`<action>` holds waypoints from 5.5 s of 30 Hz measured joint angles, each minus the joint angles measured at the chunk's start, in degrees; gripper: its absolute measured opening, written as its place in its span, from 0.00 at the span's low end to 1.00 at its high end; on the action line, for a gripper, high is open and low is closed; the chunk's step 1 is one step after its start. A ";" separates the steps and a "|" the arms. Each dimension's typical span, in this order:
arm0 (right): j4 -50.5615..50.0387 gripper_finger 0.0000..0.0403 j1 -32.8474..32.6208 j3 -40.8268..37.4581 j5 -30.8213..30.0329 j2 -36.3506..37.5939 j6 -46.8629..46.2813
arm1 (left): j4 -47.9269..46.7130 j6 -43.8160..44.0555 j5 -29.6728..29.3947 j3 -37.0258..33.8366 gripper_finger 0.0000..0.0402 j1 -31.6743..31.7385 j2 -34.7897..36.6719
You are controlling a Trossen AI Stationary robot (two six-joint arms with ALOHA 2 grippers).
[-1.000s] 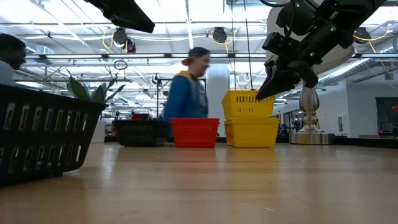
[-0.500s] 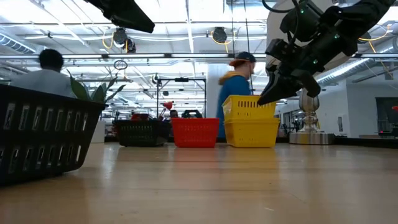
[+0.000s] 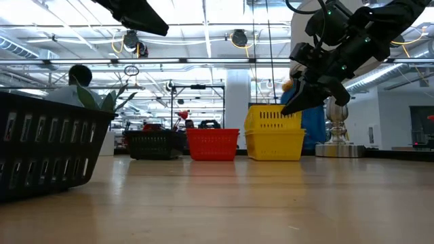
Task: Stack baskets by color
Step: Stack the left yellow bin on the stacked yellow bins, then stack the bottom red bin on the stacked red bins
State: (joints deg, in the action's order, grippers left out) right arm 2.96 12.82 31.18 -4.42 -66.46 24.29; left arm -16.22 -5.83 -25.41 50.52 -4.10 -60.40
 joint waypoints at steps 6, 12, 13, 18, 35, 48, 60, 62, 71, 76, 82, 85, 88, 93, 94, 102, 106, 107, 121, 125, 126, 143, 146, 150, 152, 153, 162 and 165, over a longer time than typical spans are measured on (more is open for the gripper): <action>0.07 0.23 0.00 0.00 -0.23 0.00 -0.75 | 0.01 0.07 0.00 0.00 0.57 0.00 0.00; 0.66 0.33 -0.02 0.00 -0.23 0.09 -1.47 | 0.00 0.10 0.00 0.00 0.57 0.00 0.00; 0.64 0.34 -0.02 0.00 -0.23 0.09 -1.76 | -0.01 0.11 0.00 0.00 0.57 0.00 0.00; 0.58 0.38 -0.04 0.00 -0.25 0.97 -3.23 | -0.01 0.10 0.00 0.00 0.57 0.00 0.00; -5.80 0.41 -2.94 0.58 -0.38 10.54 -8.66 | -0.02 0.11 1.54 0.00 0.57 0.00 -0.01; -18.56 0.41 -11.75 9.29 -6.44 11.80 -15.45 | 0.03 0.16 1.55 0.00 0.57 0.00 -0.01; -37.86 0.41 -27.50 22.58 -6.51 8.87 -34.47 | -1.57 0.79 4.59 0.00 0.57 -1.27 -0.02; -41.81 0.41 -31.00 24.80 -6.52 7.18 -38.53 | -2.17 0.94 4.63 0.00 0.57 -2.00 -0.02; -49.31 0.41 -43.84 33.20 -6.20 -3.00 -51.74 | -4.19 5.36 4.66 -0.31 0.57 -5.97 -0.02; -53.98 0.41 -48.50 37.15 -3.47 -9.71 -57.40 | -3.85 8.46 4.61 -2.14 0.57 -9.49 -0.02; -59.31 0.41 -52.04 39.07 7.29 -16.72 -66.50 | -2.88 13.07 4.60 -5.59 0.57 -13.72 -0.02; -59.20 0.41 -53.81 39.10 12.06 -18.95 -69.23 | -2.83 15.95 4.42 -6.76 0.57 -15.86 -0.02; -59.15 0.41 -55.08 39.01 15.18 -20.58 -70.54 | -0.84 16.86 3.63 -7.74 0.57 -17.62 -0.02; -57.83 0.39 -56.33 36.46 14.06 -21.46 -69.22 | 3.51 16.66 2.58 -9.42 0.57 -19.79 -0.02; -56.70 0.38 -56.49 35.58 13.45 -21.44 -68.84 | 3.59 16.66 2.57 -9.56 0.57 -20.14 -0.02; -45.88 0.30 -57.24 29.98 13.51 -21.39 -69.01 | 3.67 16.57 2.30 -9.68 0.57 -21.11 -0.02; -43.39 0.27 -57.53 28.25 13.62 -21.38 -68.68 | 3.70 16.59 2.29 -9.68 0.57 -21.11 -0.02; -42.64 0.26 -57.64 27.76 13.66 -21.35 -68.60 | 3.70 16.59 2.29 -9.68 0.57 -21.11 -0.02; -37.81 0.14 -57.94 27.80 14.94 -20.98 -70.26 | 4.21 16.58 2.29 -9.68 0.57 -21.05 -0.02; -38.82 0.20 -57.94 29.66 12.15 -20.97 -71.25 | 4.21 16.58 2.29 -9.68 0.57 -21.05 -0.02; -39.15 0.21 -57.93 30.01 11.31 -20.96 -71.20 | 4.21 16.58 2.27 -9.68 0.57 -21.05 -0.02; -41.45 0.36 -61.67 29.88 12.25 -20.96 -73.53 | 4.14 16.85 1.84 -9.68 0.57 -21.05 -0.02; -41.16 0.36 -61.87 29.08 11.20 -20.96 -71.04 | 4.12 16.83 1.81 -9.68 0.57 -21.05 -0.02; -39.06 0.35 -61.96 27.56 10.83 -20.98 -70.50 | 4.12 16.81 1.81 -9.68 0.57 -21.07 -0.02; -38.03 0.35 -61.96 26.95 10.83 -20.98 -69.82 | 4.12 16.74 1.81 -9.68 0.57 -21.07 -0.02; -37.65 0.35 -61.96 26.61 10.86 -20.98 -69.36 | 4.12 16.72 1.81 -9.68 0.57 -21.07 -0.02; -31.83 0.14 -61.96 21.97 12.21 -20.98 -66.60 | 4.16 16.70 1.77 -9.68 0.57 -21.07 -0.02; -30.30 0.05 -61.94 21.42 12.13 -20.96 -65.06 | 4.45 16.70 1.76 -9.68 0.57 -21.07 -0.02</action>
State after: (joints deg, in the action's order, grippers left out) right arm -27.34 -49.12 52.60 7.72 -87.42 -40.77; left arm -11.77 10.88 -23.65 40.84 -25.17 -60.42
